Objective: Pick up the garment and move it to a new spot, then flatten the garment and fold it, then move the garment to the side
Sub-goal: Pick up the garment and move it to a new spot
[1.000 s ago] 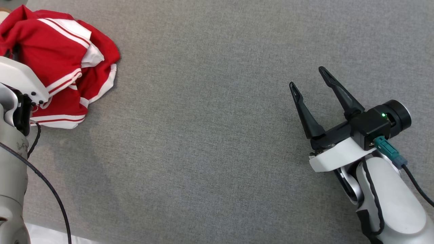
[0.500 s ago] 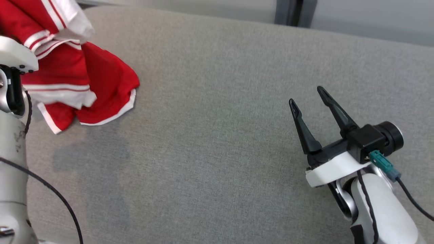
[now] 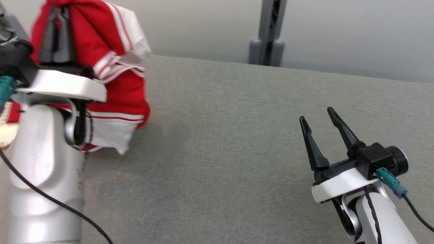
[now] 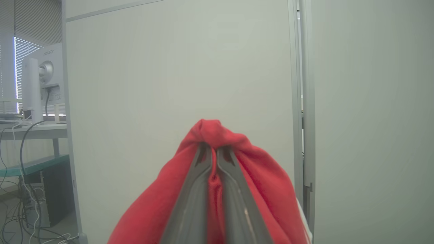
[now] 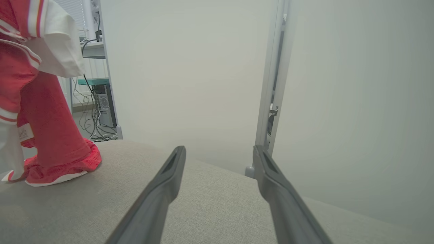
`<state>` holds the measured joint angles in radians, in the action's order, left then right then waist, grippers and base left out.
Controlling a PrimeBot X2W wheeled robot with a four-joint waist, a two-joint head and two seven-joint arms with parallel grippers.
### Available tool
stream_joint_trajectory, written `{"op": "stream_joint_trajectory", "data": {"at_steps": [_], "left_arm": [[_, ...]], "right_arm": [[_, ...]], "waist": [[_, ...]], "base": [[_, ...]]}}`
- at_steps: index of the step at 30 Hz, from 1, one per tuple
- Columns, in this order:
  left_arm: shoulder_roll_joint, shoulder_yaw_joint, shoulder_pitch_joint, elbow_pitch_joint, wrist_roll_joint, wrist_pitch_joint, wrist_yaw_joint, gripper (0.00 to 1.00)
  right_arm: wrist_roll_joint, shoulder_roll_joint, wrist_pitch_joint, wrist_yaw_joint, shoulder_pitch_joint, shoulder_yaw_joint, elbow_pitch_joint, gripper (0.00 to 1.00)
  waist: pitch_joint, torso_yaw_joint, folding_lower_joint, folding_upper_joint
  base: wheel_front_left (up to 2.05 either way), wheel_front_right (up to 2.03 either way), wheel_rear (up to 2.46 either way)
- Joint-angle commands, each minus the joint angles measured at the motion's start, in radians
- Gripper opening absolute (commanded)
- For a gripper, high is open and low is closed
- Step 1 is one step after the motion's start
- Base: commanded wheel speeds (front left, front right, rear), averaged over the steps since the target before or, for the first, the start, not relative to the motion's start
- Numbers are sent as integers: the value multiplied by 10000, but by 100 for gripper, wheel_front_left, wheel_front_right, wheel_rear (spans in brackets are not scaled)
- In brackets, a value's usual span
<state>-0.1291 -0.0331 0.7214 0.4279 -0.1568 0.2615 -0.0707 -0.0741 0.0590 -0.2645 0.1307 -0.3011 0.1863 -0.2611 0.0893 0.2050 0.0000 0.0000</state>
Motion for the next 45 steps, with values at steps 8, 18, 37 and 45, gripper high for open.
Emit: {"op": "stream_joint_trajectory", "data": {"at_steps": [8,18,37,45], "left_arm": [[663,697,-808,-109,-641,26,-197,0],[762,2646,-1050,42,-2823,29,943,0],[760,5576,-1042,2105,-4845,26,2095,100],[767,5258,-1198,2050,-4677,28,2025,100]], "right_arm": [[53,-47,-24,1,269,-231,157,100],[-19,-58,-24,1,-18,-255,323,100],[-766,-70,-24,1,-80,-273,547,100],[-649,-56,-24,1,-9,-395,457,100]], "waist": [[-506,-1559,0,0],[-13,-4035,0,0],[881,-6977,0,0],[686,-6341,0,0]], "base": [[0,0,0],[0,0,0],[0,0,0],[0,0,0]]}}
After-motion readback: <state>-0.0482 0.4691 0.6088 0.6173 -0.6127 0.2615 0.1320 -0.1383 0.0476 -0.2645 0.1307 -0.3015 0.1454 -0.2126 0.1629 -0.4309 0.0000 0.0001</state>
